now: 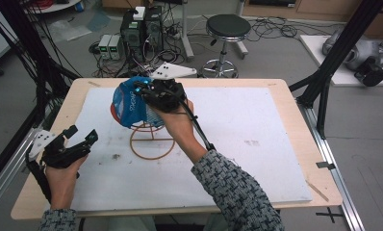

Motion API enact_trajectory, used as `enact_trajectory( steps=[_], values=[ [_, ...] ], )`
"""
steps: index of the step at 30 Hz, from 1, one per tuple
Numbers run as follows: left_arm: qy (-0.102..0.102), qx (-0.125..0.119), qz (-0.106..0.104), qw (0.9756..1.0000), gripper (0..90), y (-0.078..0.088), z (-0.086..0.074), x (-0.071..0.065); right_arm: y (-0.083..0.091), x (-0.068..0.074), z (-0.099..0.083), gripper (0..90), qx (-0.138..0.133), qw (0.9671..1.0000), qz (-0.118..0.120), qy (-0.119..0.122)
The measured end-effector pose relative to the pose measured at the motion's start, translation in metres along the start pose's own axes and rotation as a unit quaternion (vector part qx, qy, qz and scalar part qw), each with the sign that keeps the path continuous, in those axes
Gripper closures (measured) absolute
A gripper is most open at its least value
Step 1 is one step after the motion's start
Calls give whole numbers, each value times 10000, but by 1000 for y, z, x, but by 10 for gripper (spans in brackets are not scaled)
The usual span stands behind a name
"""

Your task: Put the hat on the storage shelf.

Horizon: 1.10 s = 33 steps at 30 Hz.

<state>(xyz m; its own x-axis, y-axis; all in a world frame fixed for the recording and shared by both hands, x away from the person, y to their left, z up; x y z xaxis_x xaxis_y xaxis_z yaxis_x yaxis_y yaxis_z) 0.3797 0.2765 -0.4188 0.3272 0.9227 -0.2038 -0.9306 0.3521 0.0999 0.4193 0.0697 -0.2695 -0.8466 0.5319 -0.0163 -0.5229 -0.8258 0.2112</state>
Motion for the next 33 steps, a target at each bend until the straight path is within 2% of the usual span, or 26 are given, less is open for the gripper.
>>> enact_trajectory(
  steps=[5,19,26,33],
  values=[
    [7,-13,9,10000,163,0,0,1,0,2,0,808,-27,10000,-46,76],
    [6,-13,8,10000,163,0,0,1,5,-5,1,671,-82,9998,-165,-80],
    [2,-17,12,10000,163,0,0,1,15,-19,3,571,-201,9990,-363,-187],
    [14,-44,29,10000,163,1,2,2,33,-42,6,482,-334,9962,-786,-168]
  ],
)
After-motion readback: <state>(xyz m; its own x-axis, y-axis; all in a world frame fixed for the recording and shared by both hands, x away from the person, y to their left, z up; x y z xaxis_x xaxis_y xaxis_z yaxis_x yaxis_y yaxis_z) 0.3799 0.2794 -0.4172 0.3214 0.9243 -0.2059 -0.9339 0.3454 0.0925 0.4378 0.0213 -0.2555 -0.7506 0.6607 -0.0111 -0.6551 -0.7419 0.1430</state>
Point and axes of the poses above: each handheld gripper's, and its own axes: y roughly backward along the jaws, z roughly out of its top, x roughly to its left, the point moved 10 cm from there along -y, roughly forward along the jaws, and after that the axes turned 1 degree about -z, right-handed, at the moved point
